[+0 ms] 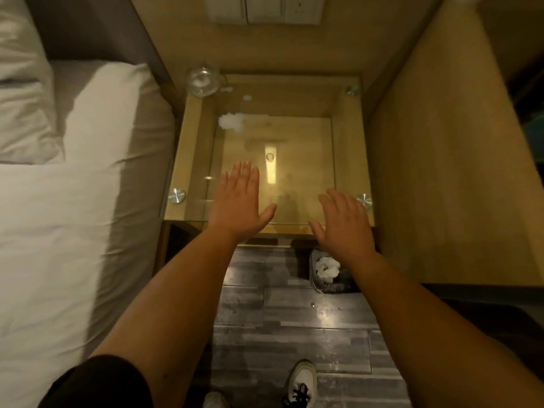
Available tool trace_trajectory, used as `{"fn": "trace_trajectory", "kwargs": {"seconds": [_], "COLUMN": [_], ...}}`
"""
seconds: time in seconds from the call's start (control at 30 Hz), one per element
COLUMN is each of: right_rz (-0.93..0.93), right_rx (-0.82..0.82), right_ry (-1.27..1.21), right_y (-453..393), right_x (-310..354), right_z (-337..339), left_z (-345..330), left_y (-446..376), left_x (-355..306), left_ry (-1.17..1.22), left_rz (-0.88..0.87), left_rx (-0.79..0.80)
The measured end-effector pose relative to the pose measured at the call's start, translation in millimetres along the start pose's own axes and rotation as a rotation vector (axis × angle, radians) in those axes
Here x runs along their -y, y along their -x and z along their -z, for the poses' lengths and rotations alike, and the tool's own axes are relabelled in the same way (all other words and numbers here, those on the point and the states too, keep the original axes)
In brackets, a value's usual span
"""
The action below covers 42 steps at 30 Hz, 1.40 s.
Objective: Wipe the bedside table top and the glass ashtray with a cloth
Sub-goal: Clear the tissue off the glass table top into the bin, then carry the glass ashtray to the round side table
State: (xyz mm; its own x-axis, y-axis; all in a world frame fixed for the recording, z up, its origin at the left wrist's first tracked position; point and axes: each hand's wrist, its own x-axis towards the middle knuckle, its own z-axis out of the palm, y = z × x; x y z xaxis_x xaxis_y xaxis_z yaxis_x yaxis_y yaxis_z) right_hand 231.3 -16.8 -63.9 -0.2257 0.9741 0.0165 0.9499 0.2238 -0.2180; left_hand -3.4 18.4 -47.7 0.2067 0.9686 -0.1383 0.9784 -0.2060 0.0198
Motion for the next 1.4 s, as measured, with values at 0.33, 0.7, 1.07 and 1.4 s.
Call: {"fn": "trace_trajectory", "kwargs": {"seconds": [0.33,0.7,1.07,1.4], "right_rz": [0.126,0.150,0.079,0.094], "right_rx": [0.144,0.145,0.172,0.189], "right_ry": [0.121,0.123,0.028,-0.132], "right_y": [-85,-192,-315,-414], "right_x": [38,85,140,128], "right_z": [45,16,-28,-66], "left_z": [34,27,13,-16], "left_y": [13,-72,-173,-249], "left_x": [30,121,215,257], "left_ry": [0.020,0.061,0.175,0.352], "left_rz": [0.168,0.154,0.078,0.120], "left_rx": [-0.026,-0.091,-0.068,-0.047]}}
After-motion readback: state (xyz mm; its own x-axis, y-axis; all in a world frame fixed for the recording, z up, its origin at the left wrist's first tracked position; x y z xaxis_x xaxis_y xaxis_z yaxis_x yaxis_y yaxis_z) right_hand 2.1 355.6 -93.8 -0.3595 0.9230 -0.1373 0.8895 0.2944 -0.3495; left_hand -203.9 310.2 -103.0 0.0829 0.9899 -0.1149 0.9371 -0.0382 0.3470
